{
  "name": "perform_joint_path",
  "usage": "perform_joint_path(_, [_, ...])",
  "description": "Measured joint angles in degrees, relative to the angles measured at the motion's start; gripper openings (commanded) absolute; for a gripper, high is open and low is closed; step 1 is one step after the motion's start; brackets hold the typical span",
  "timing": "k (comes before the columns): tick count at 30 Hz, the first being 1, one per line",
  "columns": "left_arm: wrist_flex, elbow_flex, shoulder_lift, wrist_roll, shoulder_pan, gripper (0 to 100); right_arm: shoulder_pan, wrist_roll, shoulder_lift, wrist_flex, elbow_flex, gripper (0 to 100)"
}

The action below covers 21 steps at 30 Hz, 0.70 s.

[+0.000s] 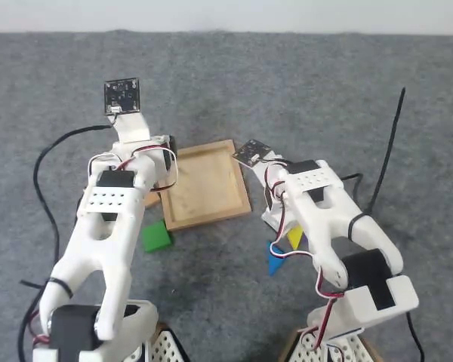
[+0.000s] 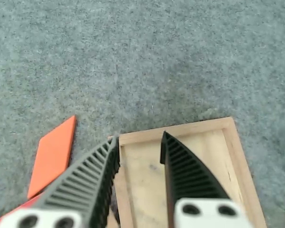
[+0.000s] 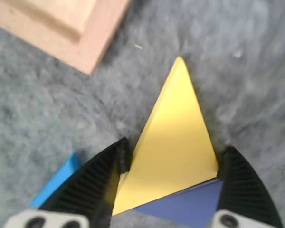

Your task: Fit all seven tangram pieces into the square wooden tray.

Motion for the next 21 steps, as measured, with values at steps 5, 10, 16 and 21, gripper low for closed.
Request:
perform_joint_path(5, [0.0, 0.0, 0.0, 0.0, 0.0, 14, 0.0, -1.7, 0.0, 1.0, -0.2, 38.5])
perform_joint_path(10, [0.0, 0.0, 0.0, 0.0, 0.0, 14, 0.0, -2.3, -1.1, 1.1, 1.5, 34.0])
perform_joint_path(16, [0.0, 0.0, 0.0, 0.0, 0.0, 14, 0.1, -3.3, -1.1, 2.9, 1.8, 30.5])
perform_joint_path(21, [0.0, 0.0, 0.0, 0.0, 0.0, 14, 0.1, -3.6, -1.1, 3.1, 1.8, 25.0])
